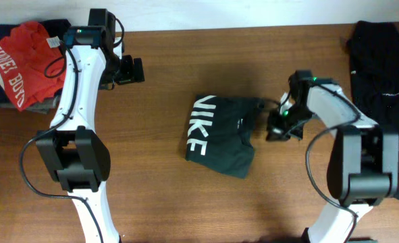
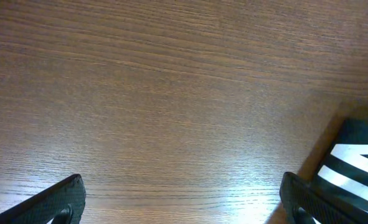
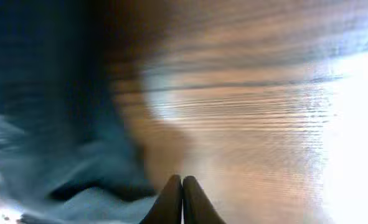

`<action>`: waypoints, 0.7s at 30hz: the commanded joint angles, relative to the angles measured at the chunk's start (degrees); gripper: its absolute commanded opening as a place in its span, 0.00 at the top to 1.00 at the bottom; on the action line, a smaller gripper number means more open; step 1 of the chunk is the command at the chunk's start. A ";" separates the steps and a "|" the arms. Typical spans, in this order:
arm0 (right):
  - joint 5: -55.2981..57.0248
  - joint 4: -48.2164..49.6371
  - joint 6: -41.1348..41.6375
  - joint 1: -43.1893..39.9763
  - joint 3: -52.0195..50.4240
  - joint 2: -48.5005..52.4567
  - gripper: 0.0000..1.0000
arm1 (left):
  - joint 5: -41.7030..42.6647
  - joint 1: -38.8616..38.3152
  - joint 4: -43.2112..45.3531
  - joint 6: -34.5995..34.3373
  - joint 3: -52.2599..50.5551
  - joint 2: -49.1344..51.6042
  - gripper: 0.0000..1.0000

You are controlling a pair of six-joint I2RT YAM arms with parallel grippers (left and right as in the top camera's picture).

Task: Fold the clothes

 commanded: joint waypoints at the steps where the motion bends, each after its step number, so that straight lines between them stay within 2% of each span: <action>1: -5.46 -1.14 -5.75 0.55 4.79 -6.80 0.53 | -0.57 0.31 0.02 -0.50 -0.35 -1.18 0.01; 2: -5.38 -1.07 -6.84 0.87 4.79 -7.23 0.28 | -0.57 0.31 0.11 -0.50 -0.35 -1.18 0.01; 3: -4.63 -1.14 -8.22 1.11 4.79 -7.28 0.18 | -0.57 0.31 0.17 -0.50 -0.35 -1.20 0.01; 4: -3.98 -1.05 -8.92 1.25 4.48 -7.15 0.16 | -0.57 0.31 0.20 -0.50 -0.35 -1.18 0.01; 9: -3.69 4.76 -9.05 1.53 -0.92 -5.40 0.18 | -0.57 0.28 0.17 -0.50 -0.35 -1.18 0.01; 13: -7.30 12.15 -9.62 1.64 -6.51 -4.17 0.27 | -0.57 0.31 0.11 -0.50 -0.35 -1.18 0.01; 17: -14.40 15.91 -16.90 1.84 -9.40 -4.13 0.27 | -0.57 0.31 0.13 -0.50 -0.35 -1.18 0.01; 21: -15.65 17.68 -21.14 2.45 -11.19 -4.11 0.28 | -0.57 0.28 0.07 -0.52 -0.35 -1.18 0.01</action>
